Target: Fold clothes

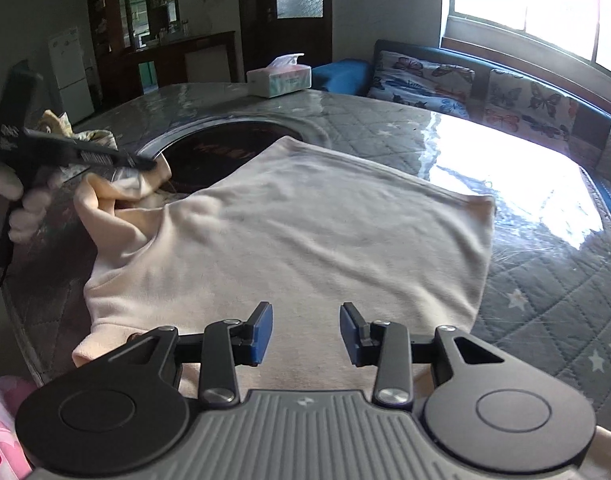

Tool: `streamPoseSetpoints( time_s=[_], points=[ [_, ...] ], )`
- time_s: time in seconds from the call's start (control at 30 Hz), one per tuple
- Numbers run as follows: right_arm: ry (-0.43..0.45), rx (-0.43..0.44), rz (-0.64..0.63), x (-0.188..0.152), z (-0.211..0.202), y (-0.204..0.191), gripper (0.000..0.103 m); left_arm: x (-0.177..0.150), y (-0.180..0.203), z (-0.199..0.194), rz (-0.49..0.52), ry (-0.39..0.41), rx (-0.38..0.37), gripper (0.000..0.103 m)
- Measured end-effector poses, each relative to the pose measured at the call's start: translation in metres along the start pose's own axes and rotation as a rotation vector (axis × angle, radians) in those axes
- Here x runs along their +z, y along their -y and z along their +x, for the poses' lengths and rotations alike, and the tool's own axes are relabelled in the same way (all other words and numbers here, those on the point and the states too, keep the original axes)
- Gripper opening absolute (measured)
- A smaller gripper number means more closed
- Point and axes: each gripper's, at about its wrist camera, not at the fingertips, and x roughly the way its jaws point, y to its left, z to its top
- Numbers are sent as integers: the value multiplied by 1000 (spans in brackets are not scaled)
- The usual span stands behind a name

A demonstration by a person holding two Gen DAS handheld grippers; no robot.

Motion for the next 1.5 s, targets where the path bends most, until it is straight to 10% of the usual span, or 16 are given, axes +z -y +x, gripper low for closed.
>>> streamPoseSetpoints(
  time_s=[0.33, 0.67, 0.9, 1.07, 1.37, 1.5],
  points=[
    [-41, 11, -12, -5, 9, -3, 41, -32, -74, -70, -270, 207, 190, 3],
    [-54, 21, -29, -5, 11, -5, 43, -74, -109, -77, -362, 67, 289, 7],
    [-54, 22, -34, -4, 13, -7, 45, -42, -90, -73, -275, 131, 280, 8],
    [-57, 25, -39, -4, 13, -8, 46, -36, -89, -37, -250, -14, 154, 9],
    [-44, 164, -155, 20, 12, -39, 46, -31, -78, -23, -86, -15, 225, 9],
    [-46, 280, -269, 27, 13, -72, 46, -30, -73, -43, -94, 72, 252, 32]
  ],
)
